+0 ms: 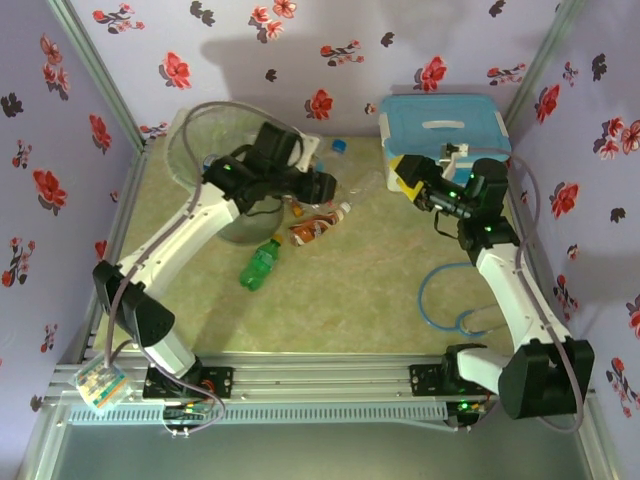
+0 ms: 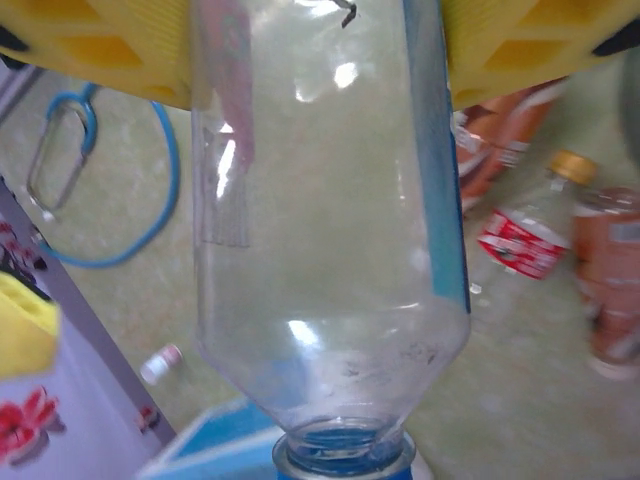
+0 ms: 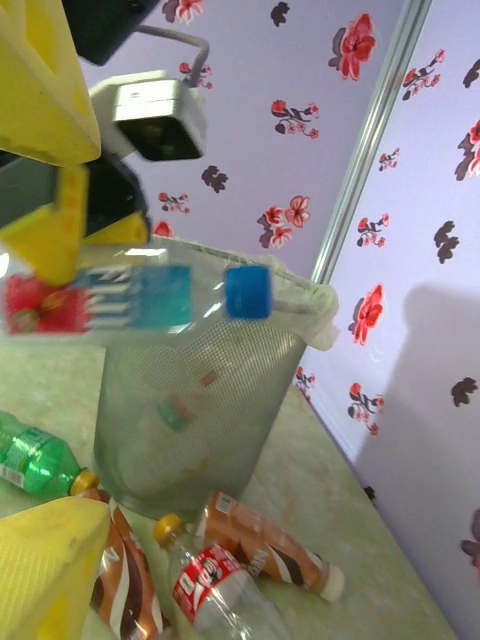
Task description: Put the plastic bottles in the bin
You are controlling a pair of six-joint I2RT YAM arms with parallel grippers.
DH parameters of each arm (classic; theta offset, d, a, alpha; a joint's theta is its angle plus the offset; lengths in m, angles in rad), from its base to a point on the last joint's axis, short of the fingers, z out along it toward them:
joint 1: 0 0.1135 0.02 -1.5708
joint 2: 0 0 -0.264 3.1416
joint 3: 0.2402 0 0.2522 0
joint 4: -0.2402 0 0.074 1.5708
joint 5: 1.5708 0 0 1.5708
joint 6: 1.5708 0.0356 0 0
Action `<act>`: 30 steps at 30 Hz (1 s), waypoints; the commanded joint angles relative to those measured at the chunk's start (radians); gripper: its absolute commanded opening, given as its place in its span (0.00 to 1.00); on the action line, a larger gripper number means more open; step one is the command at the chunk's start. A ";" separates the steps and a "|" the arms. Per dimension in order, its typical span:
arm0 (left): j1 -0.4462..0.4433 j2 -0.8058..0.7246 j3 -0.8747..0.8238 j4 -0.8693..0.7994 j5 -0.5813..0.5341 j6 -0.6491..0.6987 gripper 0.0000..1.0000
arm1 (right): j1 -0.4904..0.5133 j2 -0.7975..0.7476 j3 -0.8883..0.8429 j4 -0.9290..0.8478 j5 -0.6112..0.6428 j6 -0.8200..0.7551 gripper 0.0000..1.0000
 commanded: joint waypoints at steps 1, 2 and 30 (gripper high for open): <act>0.101 -0.077 0.102 -0.076 -0.021 0.069 0.53 | -0.006 -0.034 0.033 -0.199 0.021 -0.160 0.87; 0.139 -0.083 0.117 -0.094 -0.023 0.073 0.52 | -0.007 -0.038 0.025 -0.217 0.024 -0.173 0.87; 0.527 0.009 0.198 -0.322 -0.042 0.200 0.85 | -0.014 -0.064 -0.004 -0.369 0.072 -0.296 0.86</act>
